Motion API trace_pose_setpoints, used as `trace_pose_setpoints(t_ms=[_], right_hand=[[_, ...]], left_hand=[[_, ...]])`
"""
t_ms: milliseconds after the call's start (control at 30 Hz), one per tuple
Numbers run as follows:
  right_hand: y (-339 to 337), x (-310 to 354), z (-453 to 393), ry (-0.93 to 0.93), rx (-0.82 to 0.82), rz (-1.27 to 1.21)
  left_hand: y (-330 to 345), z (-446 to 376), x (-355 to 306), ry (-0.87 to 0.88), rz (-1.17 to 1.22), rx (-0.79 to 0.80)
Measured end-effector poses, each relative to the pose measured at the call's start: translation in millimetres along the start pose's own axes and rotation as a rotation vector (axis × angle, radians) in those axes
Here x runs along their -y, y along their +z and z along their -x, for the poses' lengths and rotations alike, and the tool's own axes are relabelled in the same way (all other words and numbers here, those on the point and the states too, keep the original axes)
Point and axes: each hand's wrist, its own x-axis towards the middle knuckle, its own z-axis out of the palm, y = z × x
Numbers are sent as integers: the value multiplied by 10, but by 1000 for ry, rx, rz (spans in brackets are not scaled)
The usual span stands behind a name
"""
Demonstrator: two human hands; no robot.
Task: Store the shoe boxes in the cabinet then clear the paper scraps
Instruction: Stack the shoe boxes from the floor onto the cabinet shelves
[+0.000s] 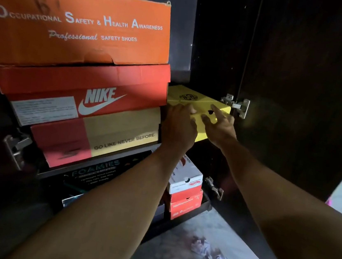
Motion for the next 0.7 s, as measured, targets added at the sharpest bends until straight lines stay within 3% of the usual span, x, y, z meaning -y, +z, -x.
trace_pose_setpoints(t_ms=[300, 467, 700], right_hand=[[52, 130, -200, -17, 192, 251], [-28, -35, -151, -105, 224, 183], [-492, -670, 606, -156, 46, -26]], left_hand=[[-25, -213, 53, -46, -188, 77], [-1, -254, 21, -90, -199, 147], [142, 382, -359, 87, 56, -84]])
